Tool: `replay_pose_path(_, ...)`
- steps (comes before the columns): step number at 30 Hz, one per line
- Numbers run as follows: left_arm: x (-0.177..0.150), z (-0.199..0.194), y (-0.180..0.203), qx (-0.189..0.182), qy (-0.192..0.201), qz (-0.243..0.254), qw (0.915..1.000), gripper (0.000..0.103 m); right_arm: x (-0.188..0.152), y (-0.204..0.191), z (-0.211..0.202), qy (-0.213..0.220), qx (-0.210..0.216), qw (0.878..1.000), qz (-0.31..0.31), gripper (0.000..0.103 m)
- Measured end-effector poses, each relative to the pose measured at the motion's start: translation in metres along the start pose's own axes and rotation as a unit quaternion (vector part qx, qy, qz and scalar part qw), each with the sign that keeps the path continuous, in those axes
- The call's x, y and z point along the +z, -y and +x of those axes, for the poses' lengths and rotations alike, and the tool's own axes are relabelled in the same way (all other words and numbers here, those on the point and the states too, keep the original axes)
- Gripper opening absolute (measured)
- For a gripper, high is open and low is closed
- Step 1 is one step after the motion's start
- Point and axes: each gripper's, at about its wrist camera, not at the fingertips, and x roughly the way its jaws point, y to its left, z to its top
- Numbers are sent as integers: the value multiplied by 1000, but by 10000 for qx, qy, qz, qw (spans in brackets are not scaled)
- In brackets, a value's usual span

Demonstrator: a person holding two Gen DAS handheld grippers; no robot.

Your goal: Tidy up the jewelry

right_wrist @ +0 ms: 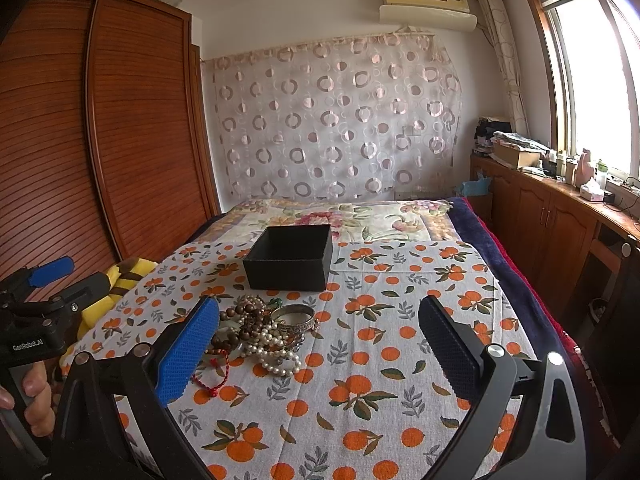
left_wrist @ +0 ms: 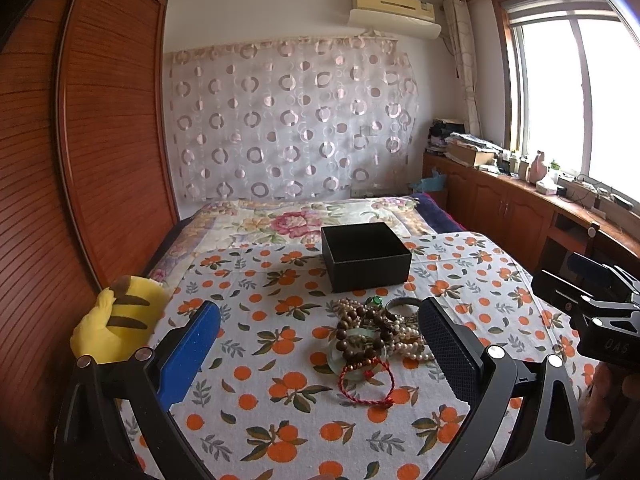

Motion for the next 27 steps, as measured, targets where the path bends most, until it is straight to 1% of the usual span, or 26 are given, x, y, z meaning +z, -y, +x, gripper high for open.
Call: replay_pose_path(27, -3, 1, 3, 17, 11, 15, 10000, 96, 0, -1, -1, 12, 14, 10000, 12, 101)
